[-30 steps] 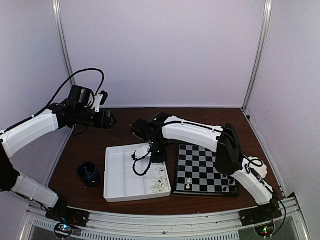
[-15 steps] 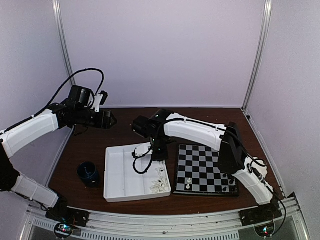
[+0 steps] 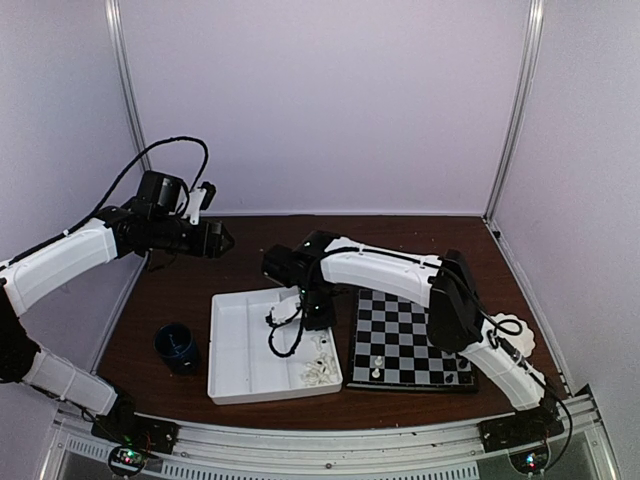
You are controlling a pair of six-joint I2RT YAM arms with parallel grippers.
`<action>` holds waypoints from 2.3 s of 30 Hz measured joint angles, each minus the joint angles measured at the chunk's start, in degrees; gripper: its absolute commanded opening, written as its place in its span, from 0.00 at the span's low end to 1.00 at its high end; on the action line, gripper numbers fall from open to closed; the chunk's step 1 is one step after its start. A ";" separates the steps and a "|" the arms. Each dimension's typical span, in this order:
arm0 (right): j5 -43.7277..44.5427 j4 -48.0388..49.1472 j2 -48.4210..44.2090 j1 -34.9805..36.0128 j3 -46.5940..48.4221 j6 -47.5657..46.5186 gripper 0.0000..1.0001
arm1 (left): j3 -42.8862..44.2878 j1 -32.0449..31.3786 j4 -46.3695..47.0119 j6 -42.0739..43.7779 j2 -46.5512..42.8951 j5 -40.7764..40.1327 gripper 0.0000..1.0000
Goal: Set up the chess pieces on the board
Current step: Pick up the pawn from the storage box, then place the pawn at f2.
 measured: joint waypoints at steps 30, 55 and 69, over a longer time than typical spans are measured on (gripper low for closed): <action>0.98 -0.20 -12.17 2.25 -5.01 0.85 0.02 | 0.00 0.02 0.00 -0.31 0.48 0.46 0.73; -8.37 14.91 -34.97 -4.57 -49.07 4.85 0.02 | 0.00 0.02 0.00 -0.66 2.10 1.07 0.73; -9.90 14.64 -31.89 -4.57 -50.14 4.85 0.02 | 0.00 0.02 0.00 -0.66 2.10 1.07 0.73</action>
